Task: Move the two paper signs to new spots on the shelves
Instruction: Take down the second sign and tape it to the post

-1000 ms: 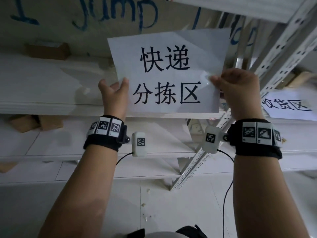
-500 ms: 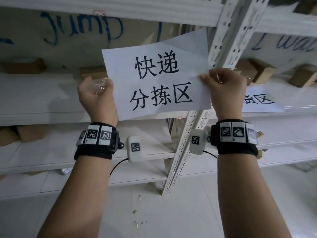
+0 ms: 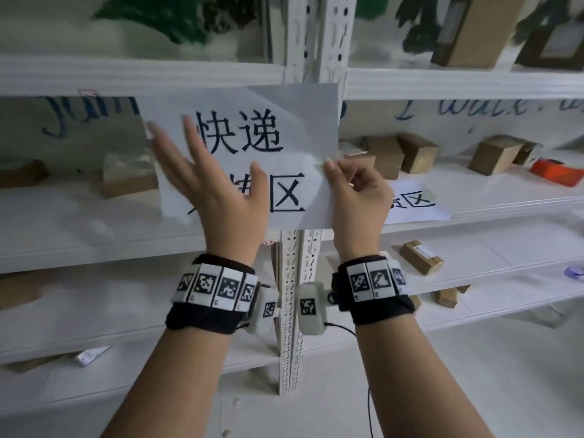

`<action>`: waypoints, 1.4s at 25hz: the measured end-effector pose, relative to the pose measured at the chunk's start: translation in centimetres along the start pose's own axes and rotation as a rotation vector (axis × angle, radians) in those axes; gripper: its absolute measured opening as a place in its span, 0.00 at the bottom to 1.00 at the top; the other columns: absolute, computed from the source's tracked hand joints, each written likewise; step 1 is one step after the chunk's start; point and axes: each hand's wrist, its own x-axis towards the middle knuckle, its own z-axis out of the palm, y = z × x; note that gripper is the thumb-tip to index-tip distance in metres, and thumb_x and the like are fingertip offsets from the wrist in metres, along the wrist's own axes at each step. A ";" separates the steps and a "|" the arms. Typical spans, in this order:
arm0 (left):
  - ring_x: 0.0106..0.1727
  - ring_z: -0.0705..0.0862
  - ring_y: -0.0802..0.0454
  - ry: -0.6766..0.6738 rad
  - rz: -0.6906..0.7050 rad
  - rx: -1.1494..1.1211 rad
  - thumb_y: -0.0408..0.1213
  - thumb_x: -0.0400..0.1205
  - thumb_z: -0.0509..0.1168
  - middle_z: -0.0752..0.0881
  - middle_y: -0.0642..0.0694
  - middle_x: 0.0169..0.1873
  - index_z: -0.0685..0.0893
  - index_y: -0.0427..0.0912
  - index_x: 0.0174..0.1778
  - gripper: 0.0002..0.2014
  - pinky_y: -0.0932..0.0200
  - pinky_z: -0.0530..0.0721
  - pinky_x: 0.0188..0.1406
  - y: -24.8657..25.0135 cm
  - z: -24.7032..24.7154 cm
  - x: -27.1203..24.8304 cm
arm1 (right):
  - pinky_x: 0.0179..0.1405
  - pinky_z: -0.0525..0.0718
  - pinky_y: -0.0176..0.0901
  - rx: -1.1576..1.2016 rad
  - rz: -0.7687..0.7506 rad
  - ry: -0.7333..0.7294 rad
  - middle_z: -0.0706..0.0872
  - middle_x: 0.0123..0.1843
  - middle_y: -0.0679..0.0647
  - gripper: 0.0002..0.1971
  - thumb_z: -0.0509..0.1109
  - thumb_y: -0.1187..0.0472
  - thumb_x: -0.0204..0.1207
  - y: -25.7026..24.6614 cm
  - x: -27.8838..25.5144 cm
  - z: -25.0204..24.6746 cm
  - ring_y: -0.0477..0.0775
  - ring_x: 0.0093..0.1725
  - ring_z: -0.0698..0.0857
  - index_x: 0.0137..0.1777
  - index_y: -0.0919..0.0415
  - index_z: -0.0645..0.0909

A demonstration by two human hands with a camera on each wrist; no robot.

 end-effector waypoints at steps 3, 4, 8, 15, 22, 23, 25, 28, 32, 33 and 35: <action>0.94 0.47 0.27 -0.164 0.133 -0.063 0.38 0.91 0.63 0.53 0.28 0.93 0.56 0.27 0.92 0.36 0.30 0.52 0.93 2.5 3.0 -0.6 | 0.42 0.85 0.38 0.017 0.014 -0.013 0.92 0.38 0.48 0.07 0.85 0.60 0.77 0.6 1.1 -0.8 0.43 0.36 0.86 0.48 0.64 0.93; 0.95 0.47 0.30 -0.200 0.153 -0.080 0.38 0.92 0.61 0.54 0.30 0.93 0.56 0.28 0.92 0.35 0.31 0.51 0.94 3.0 4.0 -0.9 | 0.42 0.85 0.39 0.017 0.020 -0.008 0.92 0.38 0.48 0.07 0.84 0.60 0.77 0.6 1.5 -0.8 0.42 0.36 0.85 0.47 0.64 0.93; 0.96 0.49 0.35 -0.325 0.249 -0.103 0.38 0.93 0.58 0.55 0.34 0.94 0.58 0.31 0.92 0.32 0.33 0.50 0.94 4.5 8.7 -0.3 | 0.46 0.88 0.42 0.063 0.010 0.048 0.93 0.37 0.49 0.03 0.85 0.62 0.77 0.3 5.3 -0.6 0.43 0.37 0.87 0.43 0.59 0.93; 0.96 0.52 0.42 -0.405 0.362 -0.211 0.29 0.91 0.61 0.56 0.37 0.94 0.58 0.33 0.93 0.33 0.41 0.49 0.96 4.4 15.5 4.5 | 0.46 0.88 0.46 0.136 0.040 0.137 0.90 0.36 0.51 0.08 0.85 0.64 0.77 0.7 13.4 -1.0 0.48 0.37 0.85 0.46 0.70 0.92; 0.96 0.53 0.40 -0.478 0.485 -0.154 0.15 0.83 0.54 0.59 0.37 0.93 0.63 0.33 0.92 0.36 0.40 0.47 0.96 4.1 20.7 6.8 | 0.49 0.91 0.43 0.147 0.061 0.110 0.96 0.41 0.55 0.07 0.85 0.66 0.76 3.0 19.1 -0.5 0.47 0.39 0.91 0.50 0.69 0.93; 0.96 0.53 0.39 -0.465 0.510 -0.115 0.16 0.83 0.54 0.60 0.36 0.93 0.64 0.33 0.91 0.36 0.40 0.46 0.96 4.3 21.3 6.8 | 0.49 0.92 0.43 0.146 0.062 0.100 0.96 0.42 0.56 0.08 0.85 0.66 0.76 3.4 19.7 -0.5 0.47 0.39 0.91 0.51 0.70 0.93; 0.96 0.52 0.38 -0.424 0.539 -0.011 0.18 0.84 0.58 0.58 0.37 0.94 0.63 0.35 0.92 0.36 0.37 0.45 0.96 4.7 22.3 6.7 | 0.48 0.91 0.44 0.154 0.075 0.068 0.96 0.41 0.55 0.07 0.85 0.65 0.76 3.7 20.7 -0.7 0.47 0.38 0.90 0.49 0.68 0.93; 0.96 0.48 0.36 -0.370 0.568 0.134 0.21 0.86 0.63 0.54 0.36 0.94 0.61 0.38 0.93 0.38 0.36 0.42 0.95 4.9 23.7 6.1 | 0.44 0.89 0.46 0.106 0.015 -0.006 0.94 0.38 0.52 0.07 0.85 0.64 0.76 3.7 21.7 -1.6 0.46 0.36 0.88 0.47 0.67 0.93; 0.95 0.47 0.33 -0.313 0.550 0.234 0.26 0.88 0.64 0.51 0.34 0.94 0.60 0.40 0.94 0.37 0.36 0.38 0.94 5.1 24.8 5.6 | 0.45 0.95 0.59 0.001 -0.060 -0.014 0.94 0.37 0.51 0.07 0.87 0.58 0.74 3.4 22.9 -3.1 0.53 0.36 0.92 0.44 0.60 0.94; 0.95 0.47 0.31 -0.305 0.547 0.251 0.27 0.88 0.63 0.51 0.34 0.94 0.60 0.41 0.94 0.37 0.35 0.37 0.94 5.1 25.0 5.5 | 0.45 0.95 0.63 -0.005 -0.054 0.000 0.95 0.37 0.52 0.07 0.87 0.57 0.73 3.3 23.2 -3.5 0.56 0.37 0.93 0.44 0.59 0.94; 0.95 0.47 0.29 -0.286 0.554 0.297 0.28 0.89 0.63 0.51 0.32 0.94 0.60 0.43 0.94 0.36 0.34 0.37 0.93 5.3 25.4 5.3 | 0.47 0.95 0.62 -0.027 -0.038 0.006 0.95 0.37 0.52 0.07 0.87 0.55 0.73 3.3 24.0 -4.4 0.54 0.37 0.93 0.43 0.57 0.95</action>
